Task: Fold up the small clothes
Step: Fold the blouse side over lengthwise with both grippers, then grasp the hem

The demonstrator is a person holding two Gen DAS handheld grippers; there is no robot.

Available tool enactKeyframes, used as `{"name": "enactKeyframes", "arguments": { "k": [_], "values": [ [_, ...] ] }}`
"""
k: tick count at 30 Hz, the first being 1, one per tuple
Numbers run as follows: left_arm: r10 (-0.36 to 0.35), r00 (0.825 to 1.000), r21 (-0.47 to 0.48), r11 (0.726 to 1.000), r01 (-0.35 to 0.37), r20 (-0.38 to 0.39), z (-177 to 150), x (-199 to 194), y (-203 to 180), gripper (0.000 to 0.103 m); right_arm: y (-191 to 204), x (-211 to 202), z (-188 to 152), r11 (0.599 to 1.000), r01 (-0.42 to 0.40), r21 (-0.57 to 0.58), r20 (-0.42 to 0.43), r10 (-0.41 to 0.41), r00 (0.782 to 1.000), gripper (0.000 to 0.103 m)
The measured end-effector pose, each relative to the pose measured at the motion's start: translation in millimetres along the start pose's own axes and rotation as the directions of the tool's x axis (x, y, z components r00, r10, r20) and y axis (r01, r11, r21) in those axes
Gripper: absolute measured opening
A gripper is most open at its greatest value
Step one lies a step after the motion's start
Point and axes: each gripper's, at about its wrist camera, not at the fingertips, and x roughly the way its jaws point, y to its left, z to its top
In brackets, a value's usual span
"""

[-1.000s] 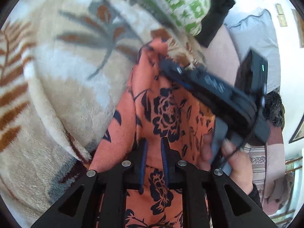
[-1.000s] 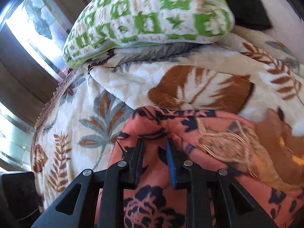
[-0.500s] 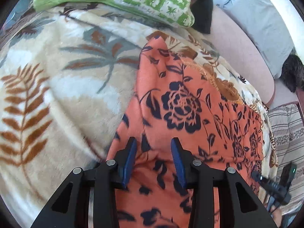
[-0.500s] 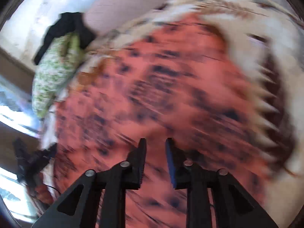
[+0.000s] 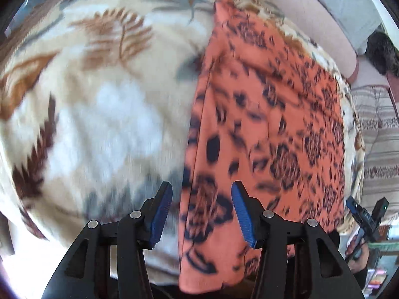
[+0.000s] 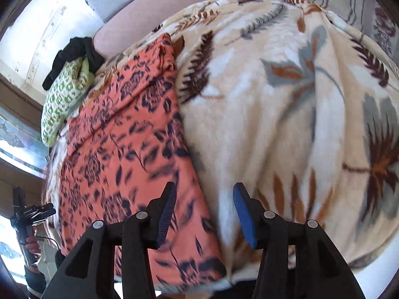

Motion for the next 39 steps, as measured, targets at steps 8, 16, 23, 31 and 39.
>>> {"name": "enactKeyframes", "arguments": {
  "k": [8,16,23,31,39],
  "values": [
    [-0.059,0.994,0.001,0.998,0.059,-0.097,-37,23,7,0.064,4,7,-40,0.994,-0.094,-0.063,-0.102,0.088,0.991,0.053],
    [-0.044,0.991,-0.040,0.998,0.039,-0.129,-51,36,11,0.015,6,-4,-49,0.989,-0.014,-0.150,-0.066,0.004,0.998,0.015],
    [-0.090,0.992,-0.043,0.995,0.086,-0.094,-55,18,1,0.008,20,-27,-51,0.974,0.005,-0.225,-0.011,-0.008,1.000,0.006],
    [-0.063,0.990,-0.062,0.997,0.056,-0.125,-54,31,9,0.039,9,-2,-43,0.992,-0.055,-0.113,-0.086,0.046,0.995,0.036],
    [-0.151,0.981,-0.080,0.987,0.142,-0.121,-54,38,8,0.008,14,-3,-42,0.981,-0.165,-0.104,-0.062,0.159,0.985,0.007]
  ]
}}
